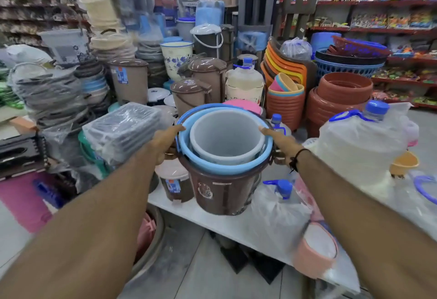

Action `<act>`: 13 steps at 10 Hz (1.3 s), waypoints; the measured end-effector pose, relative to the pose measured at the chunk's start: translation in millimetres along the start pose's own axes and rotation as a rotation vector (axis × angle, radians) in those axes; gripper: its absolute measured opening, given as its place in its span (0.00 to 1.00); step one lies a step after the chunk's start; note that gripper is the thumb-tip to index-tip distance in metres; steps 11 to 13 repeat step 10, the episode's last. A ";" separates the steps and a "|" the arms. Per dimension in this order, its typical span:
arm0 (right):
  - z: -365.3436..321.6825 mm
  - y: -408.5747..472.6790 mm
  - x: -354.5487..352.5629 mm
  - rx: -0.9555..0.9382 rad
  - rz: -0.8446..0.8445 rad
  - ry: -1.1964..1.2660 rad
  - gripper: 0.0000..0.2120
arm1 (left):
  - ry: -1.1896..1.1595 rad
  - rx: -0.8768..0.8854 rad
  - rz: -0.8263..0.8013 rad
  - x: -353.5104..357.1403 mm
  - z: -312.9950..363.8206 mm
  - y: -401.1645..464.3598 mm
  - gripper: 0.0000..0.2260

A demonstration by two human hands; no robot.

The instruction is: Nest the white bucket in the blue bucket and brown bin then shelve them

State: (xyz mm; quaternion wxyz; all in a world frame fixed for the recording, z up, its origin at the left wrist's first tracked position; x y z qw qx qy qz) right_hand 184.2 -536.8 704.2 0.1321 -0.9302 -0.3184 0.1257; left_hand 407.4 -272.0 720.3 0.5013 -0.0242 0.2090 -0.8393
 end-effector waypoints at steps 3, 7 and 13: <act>-19.3 165.7 -11.8 0.064 0.051 -0.038 0.29 | 0.110 -0.100 -0.099 86.0 32.1 152.5 0.14; 124.3 251.5 37.0 0.497 0.019 -0.086 0.18 | 0.246 -0.492 -0.209 132.2 -100.3 273.2 0.14; 143.1 280.3 48.3 0.445 0.216 -0.167 0.29 | 0.408 -0.380 -0.280 140.0 -94.3 333.4 0.21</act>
Point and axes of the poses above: each hand's wrist, its own y-axis towards the middle knuckle, its own x-axis out of the palm, z = x × y, the point moved 4 cm from there along y, towards the middle knuckle, and after that the axes turned 2 degrees about -x, right-handed, at the moved point
